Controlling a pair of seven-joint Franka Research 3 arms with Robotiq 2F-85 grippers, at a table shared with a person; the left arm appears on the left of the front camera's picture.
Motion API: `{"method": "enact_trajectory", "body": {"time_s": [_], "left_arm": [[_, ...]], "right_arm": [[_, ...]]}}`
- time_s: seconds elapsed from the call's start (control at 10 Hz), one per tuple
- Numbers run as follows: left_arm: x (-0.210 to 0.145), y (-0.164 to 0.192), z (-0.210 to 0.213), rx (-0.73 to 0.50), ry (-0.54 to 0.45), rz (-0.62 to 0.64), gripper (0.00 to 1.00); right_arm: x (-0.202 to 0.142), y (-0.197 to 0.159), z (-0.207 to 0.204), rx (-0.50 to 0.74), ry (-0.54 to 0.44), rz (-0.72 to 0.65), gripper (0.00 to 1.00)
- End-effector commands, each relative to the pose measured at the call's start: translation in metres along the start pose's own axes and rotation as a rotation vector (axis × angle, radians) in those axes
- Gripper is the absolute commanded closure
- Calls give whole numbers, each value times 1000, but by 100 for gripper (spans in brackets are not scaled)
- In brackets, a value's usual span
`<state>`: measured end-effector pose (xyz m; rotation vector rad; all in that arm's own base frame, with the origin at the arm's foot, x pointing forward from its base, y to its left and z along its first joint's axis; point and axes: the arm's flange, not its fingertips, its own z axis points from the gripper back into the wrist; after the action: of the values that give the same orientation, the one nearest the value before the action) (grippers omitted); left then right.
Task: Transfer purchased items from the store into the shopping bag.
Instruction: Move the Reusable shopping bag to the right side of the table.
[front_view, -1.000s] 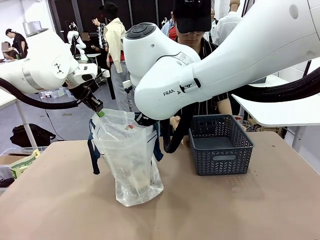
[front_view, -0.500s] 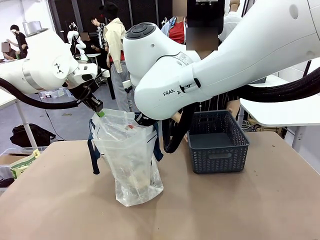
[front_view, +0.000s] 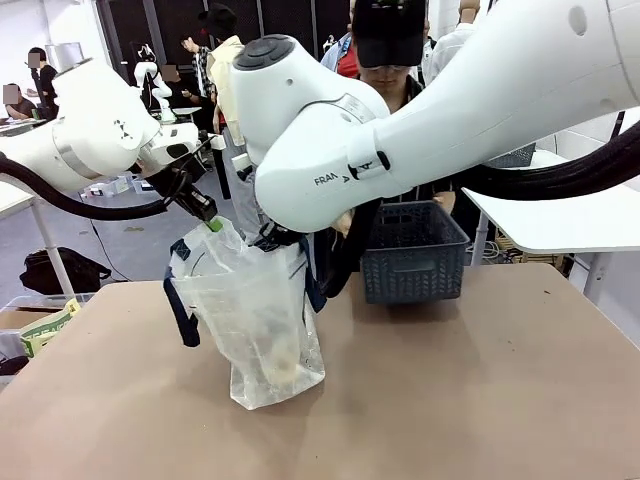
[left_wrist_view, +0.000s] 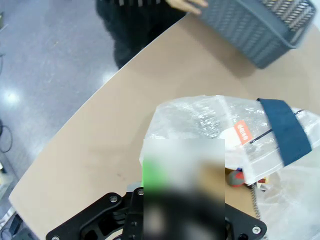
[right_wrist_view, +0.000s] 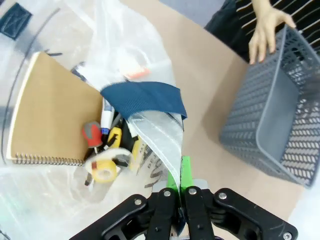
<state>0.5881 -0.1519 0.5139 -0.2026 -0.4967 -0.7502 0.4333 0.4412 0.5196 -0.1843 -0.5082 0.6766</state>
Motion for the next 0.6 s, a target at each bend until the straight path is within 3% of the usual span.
{"method": "enact_trajectory", "body": {"time_s": [0.0,0.1,0.4,0.5], "left_arm": [[8,22,-12,-181,-29,2,100],[11,26,-16,-290,-71,27,100],[12,32,-14,-393,-130,114,100],[13,31,-15,-434,-133,87,100]], "right_arm": [[30,9,0,-49,-4,70,100],[36,12,3,-64,-6,108,100],[46,23,2,-103,-8,168,100],[48,25,-2,-93,-2,175,100]]}}
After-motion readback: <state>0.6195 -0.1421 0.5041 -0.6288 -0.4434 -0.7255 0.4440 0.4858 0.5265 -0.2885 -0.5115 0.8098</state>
